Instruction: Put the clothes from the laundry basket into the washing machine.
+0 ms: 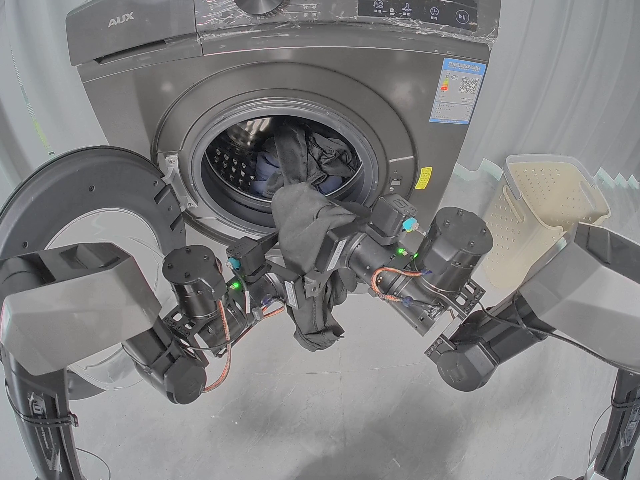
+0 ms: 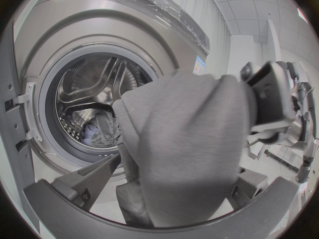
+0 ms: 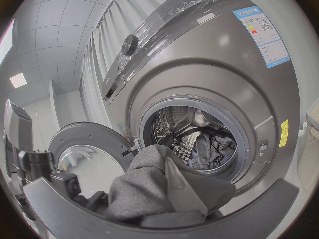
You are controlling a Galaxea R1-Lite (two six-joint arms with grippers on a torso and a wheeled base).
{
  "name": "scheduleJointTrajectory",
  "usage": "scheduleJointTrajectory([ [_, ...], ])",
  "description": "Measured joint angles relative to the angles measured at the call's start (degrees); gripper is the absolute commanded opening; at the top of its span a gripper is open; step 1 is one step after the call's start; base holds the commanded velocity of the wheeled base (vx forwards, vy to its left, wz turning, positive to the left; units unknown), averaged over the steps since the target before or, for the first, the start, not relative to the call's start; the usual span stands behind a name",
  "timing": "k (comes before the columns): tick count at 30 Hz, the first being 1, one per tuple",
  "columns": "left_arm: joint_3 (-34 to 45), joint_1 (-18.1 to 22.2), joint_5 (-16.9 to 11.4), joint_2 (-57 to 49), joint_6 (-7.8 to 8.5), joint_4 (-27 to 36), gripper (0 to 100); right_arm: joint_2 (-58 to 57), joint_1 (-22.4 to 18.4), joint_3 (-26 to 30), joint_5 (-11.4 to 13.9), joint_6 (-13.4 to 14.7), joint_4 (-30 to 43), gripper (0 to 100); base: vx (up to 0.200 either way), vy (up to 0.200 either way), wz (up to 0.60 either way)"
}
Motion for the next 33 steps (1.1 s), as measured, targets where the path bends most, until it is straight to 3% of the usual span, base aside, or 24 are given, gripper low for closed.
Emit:
scheduleJointTrajectory([
  [2, -1.8, 0.5, 0.0, 1.6, 0.00, 0.0, 100, -0.3, 0.6, 0.4, -0.5, 0.2, 0.0, 0, 0.000, 0.000, 0.00],
  [3, -2.4, 0.6, 0.0, 2.1, 0.00, 0.0, 0, -0.5, 0.8, 0.5, -0.6, 0.4, 0.0, 0, 0.000, 0.000, 0.00],
  [13, -5.7, 1.9, 0.5, 4.2, -0.74, -0.3, 0, -0.6, 0.4, 1.4, -1.2, 1.2, -0.1, 0, 0.000, 0.000, 0.00],
  [20, -5.5, 3.6, 0.5, 1.5, -1.48, -0.2, 0, -0.5, -3.2, 7.2, -2.3, 2.3, -0.2, 0, 0.000, 0.000, 0.00],
  [26, -4.9, 3.6, 1.6, -1.7, -2.63, 0.0, 0, 0.9, -3.6, 9.8, -2.2, 2.2, -1.1, 0, 0.000, 0.000, 0.00],
  [27, -4.6, 3.5, 1.9, -2.1, -2.66, 0.0, 0, 1.1, -3.3, 9.9, -2.0, 2.3, -1.2, 100, 0.000, 0.000, 0.00],
  [33, -2.0, 3.1, 2.2, -4.1, -2.79, -0.3, 0, 0.0, -1.5, 11.7, -1.1, 2.2, -2.1, 100, 0.000, 0.000, 0.00],
])
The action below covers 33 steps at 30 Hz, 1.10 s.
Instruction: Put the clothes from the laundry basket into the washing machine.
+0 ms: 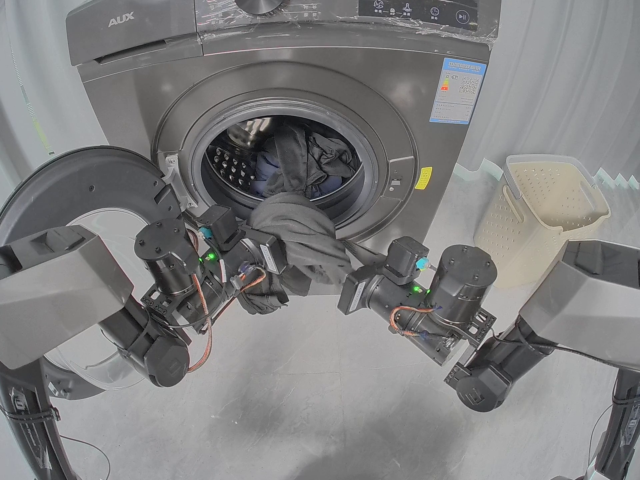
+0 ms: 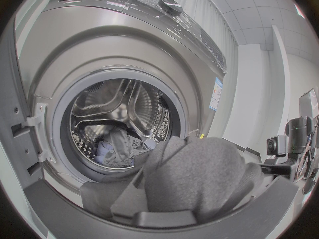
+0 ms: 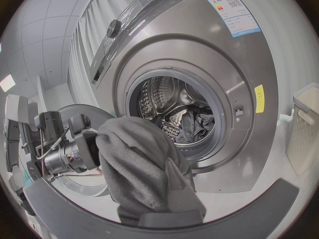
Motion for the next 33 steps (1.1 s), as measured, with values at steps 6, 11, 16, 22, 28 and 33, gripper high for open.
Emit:
scheduleJointTrajectory([
  [6, 4.3, -0.2, -0.3, -2.6, 0.05, 0.0, 0, -5.0, 1.1, 10.2, 4.0, -1.9, 0.0, 100, 0.000, 0.000, 0.00],
  [11, 8.9, -0.1, -0.4, -5.3, 0.22, -0.1, 0, -10.1, 2.0, 21.4, 7.1, -3.3, -0.2, 100, 0.000, 0.000, 0.00],
  [16, 13.4, 0.2, -0.2, -7.4, 0.88, -0.1, 0, -13.1, 1.2, 29.2, 7.9, -3.7, -0.8, 100, 0.000, 0.000, 0.00],
  [22, 16.0, 1.3, 0.0, -8.7, 1.95, 0.0, 0, -13.1, -3.0, 30.5, 7.4, -3.6, -1.0, 100, 0.000, 0.000, 0.00],
  [28, 16.9, 1.0, 0.0, -9.0, 3.29, 0.0, 0, -12.4, -5.2, 30.1, 7.4, -3.5, -1.0, 100, 0.167, 0.000, 0.00],
  [33, 17.2, 0.8, 0.0, -8.9, 3.58, 0.0, 0, -12.2, -5.1, 30.1, 7.4, -3.4, -1.0, 100, 0.040, 0.000, 0.00],
])
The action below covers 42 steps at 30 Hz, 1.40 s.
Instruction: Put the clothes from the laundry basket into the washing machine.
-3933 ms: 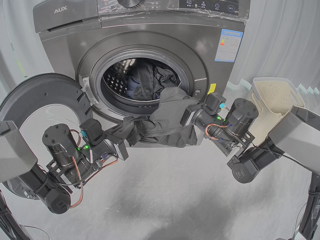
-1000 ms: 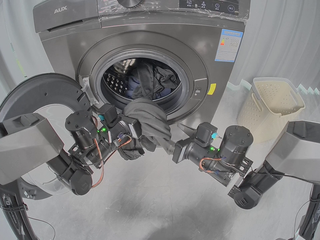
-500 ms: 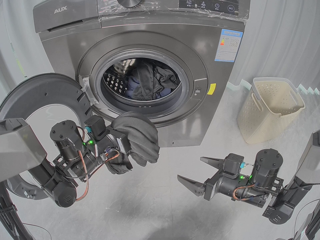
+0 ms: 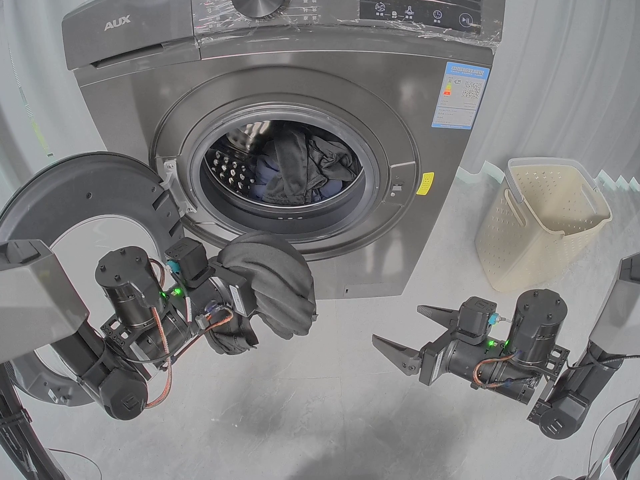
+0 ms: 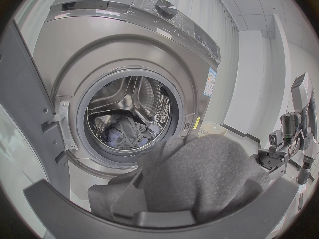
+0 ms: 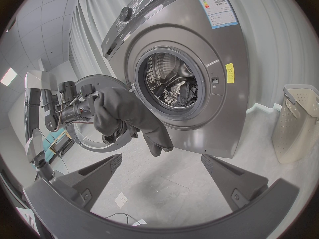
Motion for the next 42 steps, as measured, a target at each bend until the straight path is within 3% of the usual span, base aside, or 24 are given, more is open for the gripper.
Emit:
scheduleJointTrajectory([
  [8, 0.3, -0.6, 0.0, -0.1, -0.09, -0.1, 0, 0.4, 0.4, 0.1, 0.0, 0.1, 0.0, 100, 0.000, 0.150, 0.00],
  [20, 0.5, -1.9, 0.1, 0.3, 0.74, -0.1, 0, 0.8, 0.5, 0.3, 0.0, 0.1, 0.0, 100, 0.000, 0.000, 0.00],
  [35, 0.0, -4.2, 0.2, 2.0, 1.06, -0.1, 0, 1.3, 0.8, 0.4, 0.0, 0.1, 0.0, 100, 0.200, 0.000, 0.00],
  [42, -1.6, -7.1, 0.2, 3.5, 0.49, -0.1, 0, 1.2, 1.1, 0.5, 0.0, 0.0, 0.0, 100, 0.000, 0.000, 0.00],
])
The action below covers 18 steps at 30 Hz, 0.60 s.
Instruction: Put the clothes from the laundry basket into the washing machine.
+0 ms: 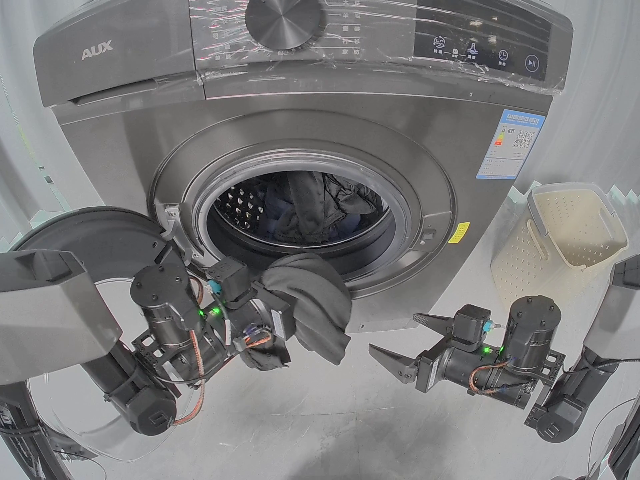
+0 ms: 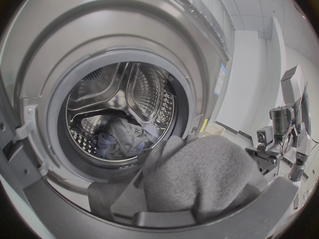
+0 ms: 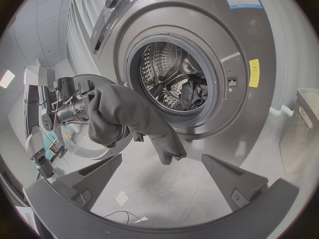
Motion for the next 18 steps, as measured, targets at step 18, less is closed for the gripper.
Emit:
scheduleJointTrajectory([
  [18, -34.3, 2.7, 0.9, 17.6, -2.16, 3.5, 0, -0.2, 2.8, 0.4, -0.2, 0.1, 0.0, 100, 0.000, 0.000, 0.00],
])
